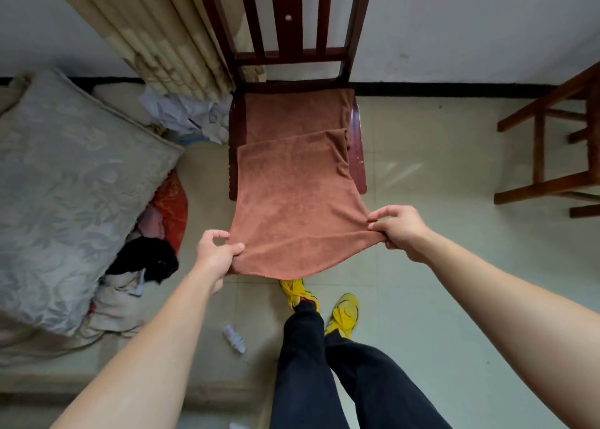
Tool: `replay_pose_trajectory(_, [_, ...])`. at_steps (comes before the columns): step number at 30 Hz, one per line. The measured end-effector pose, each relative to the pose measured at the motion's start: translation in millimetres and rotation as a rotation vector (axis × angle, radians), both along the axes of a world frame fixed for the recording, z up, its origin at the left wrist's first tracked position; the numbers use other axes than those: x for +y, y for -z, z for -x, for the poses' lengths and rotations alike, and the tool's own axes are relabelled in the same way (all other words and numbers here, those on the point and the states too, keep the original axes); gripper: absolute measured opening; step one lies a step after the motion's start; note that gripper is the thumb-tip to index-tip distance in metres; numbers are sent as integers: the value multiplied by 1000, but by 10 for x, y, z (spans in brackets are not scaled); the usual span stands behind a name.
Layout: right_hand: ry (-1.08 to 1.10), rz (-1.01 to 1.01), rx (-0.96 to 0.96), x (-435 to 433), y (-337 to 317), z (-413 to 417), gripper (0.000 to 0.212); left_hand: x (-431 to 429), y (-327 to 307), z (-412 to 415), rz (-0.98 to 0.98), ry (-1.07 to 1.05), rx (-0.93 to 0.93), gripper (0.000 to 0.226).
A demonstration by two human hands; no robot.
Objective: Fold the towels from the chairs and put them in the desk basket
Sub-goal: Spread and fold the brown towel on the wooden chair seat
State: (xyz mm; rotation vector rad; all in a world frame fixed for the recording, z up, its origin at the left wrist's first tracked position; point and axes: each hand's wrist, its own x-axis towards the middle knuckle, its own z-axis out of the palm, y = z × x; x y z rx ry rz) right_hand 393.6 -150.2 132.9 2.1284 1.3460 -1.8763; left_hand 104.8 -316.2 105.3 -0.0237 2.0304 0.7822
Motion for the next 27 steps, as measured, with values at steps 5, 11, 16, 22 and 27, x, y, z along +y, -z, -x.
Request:
replay_pose_trajectory(5, [-121,76,-54,-253,-198,-137,8,-227,-267,-132,146,113,67,23])
replay_pose_trajectory(11, [-188,171,-49,-387,-467,-200,9,-332,-639,-108,310,273,3,15])
replay_pose_trajectory(16, [-209,289,-12,-385,-583,-231,5,-371,-821,-36,343,332,14,31])
replay_pose_trajectory(22, [-162,253,-68,-309,-614,-195,9,-251,-910,6,307,334,-2,28])
replay_pose_trajectory(27, [72,175,45,-134,-667,-103,12,-23,-1009,156,214,232,82,33])
